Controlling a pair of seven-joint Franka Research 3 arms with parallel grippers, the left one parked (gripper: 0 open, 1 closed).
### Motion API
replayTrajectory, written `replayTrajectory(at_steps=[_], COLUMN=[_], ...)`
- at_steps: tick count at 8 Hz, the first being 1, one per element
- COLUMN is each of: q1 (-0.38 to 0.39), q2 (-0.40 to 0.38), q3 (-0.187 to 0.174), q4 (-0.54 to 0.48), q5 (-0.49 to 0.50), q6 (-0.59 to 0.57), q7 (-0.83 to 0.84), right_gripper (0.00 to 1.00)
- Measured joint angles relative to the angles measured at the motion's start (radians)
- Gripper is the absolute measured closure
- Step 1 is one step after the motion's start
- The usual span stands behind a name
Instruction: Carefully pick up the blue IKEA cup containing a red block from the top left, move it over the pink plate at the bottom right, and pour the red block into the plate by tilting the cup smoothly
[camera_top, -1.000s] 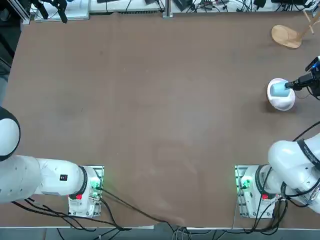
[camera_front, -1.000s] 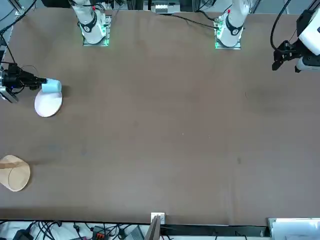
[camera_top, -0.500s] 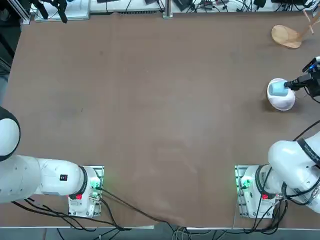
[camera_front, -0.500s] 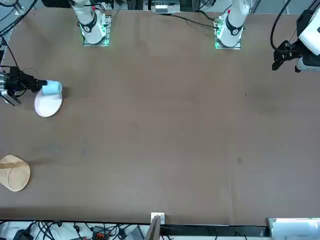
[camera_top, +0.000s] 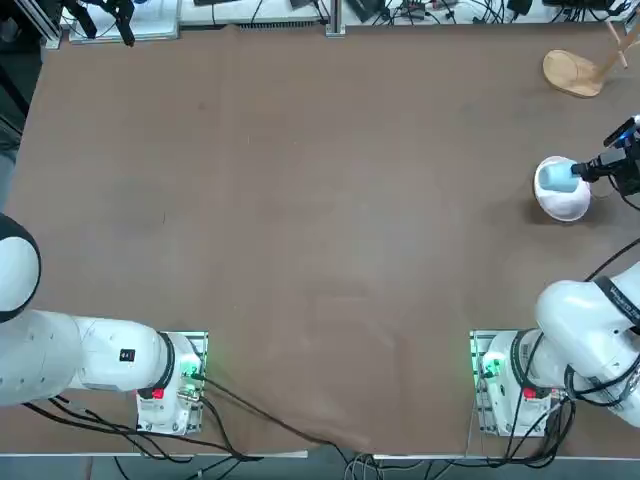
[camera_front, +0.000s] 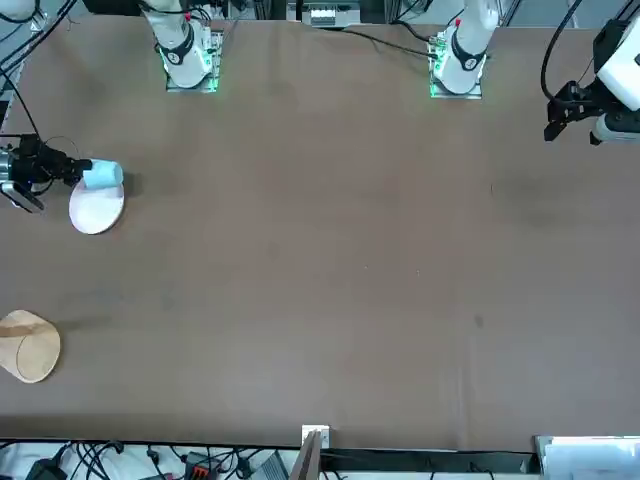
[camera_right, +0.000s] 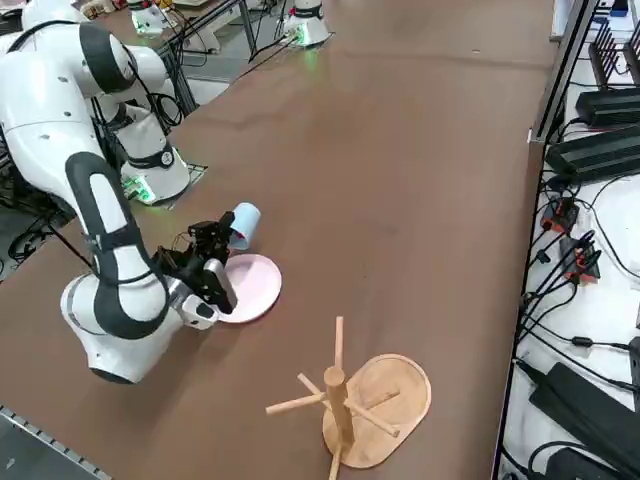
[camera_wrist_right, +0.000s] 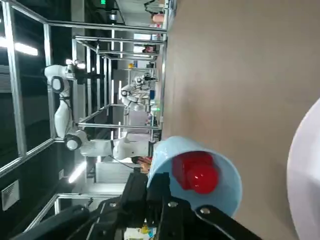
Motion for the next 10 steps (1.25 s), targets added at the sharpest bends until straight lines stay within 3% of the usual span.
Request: replayTrajectory(at_steps=[10], q1=[-0.016], q2=[0.051], q3=[0.001], q4=[0.067], q5=[0.031], q6=[-0.113], q7=[-0.004], right_gripper=[0.98])
